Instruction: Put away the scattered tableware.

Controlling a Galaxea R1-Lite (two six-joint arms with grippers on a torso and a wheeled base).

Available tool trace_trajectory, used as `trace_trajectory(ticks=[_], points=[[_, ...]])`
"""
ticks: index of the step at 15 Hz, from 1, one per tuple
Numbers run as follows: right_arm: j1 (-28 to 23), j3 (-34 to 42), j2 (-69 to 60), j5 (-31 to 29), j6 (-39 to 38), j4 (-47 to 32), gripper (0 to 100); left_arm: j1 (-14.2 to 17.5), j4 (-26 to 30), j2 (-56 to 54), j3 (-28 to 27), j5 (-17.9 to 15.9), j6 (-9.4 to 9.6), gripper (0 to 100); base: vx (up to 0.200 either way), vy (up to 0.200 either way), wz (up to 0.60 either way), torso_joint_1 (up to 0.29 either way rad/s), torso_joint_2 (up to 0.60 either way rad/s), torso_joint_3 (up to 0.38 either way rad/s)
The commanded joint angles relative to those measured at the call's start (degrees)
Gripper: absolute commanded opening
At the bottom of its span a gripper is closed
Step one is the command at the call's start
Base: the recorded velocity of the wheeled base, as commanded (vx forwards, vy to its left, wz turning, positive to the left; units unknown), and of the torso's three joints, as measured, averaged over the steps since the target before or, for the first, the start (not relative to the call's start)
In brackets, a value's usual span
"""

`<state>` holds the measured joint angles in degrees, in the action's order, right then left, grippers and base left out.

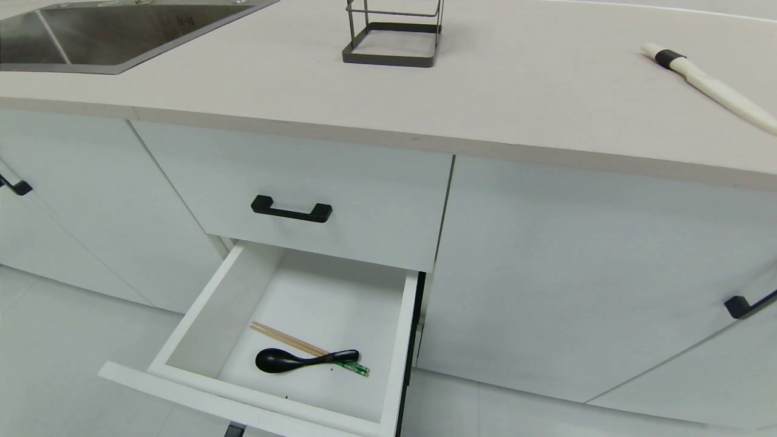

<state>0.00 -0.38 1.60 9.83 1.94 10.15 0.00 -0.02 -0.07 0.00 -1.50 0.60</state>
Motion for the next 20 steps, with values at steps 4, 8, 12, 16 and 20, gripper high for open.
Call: trace_trajectory(ticks=[4,8,12,16,20], points=[[0.0,0.4,-1.0,-2.5,2.1,-7.7,100,0.1,-15.2,0.1,-5.1,-3.9,1.69,100,0.0,0.0,0.0,0.0,0.0,0.0],[0.1,0.4,-1.0,-6.5,-2.0,-10.0,100,-1.2,-0.1,2.6,-21.7,-12.8,-2.27,100,0.0,0.0,0.0,0.0,0.0,0.0],[0.1,0.4,-1.0,-6.5,-2.0,-10.0,100,-1.6,2.6,11.7,-19.8,-23.9,-10.53,100,0.0,0.0,0.0,0.0,0.0,0.0],[0.1,0.4,-1.0,-6.5,-2.0,-10.0,100,-1.9,2.7,24.2,-19.7,-24.5,-10.35,100,0.0,0.0,0.0,0.0,0.0,0.0],[0.1,0.4,-1.0,-6.5,-2.0,-10.0,100,-3.7,3.2,38.5,-18.2,-24.3,-10.27,100,0.0,0.0,0.0,0.0,0.0,0.0]])
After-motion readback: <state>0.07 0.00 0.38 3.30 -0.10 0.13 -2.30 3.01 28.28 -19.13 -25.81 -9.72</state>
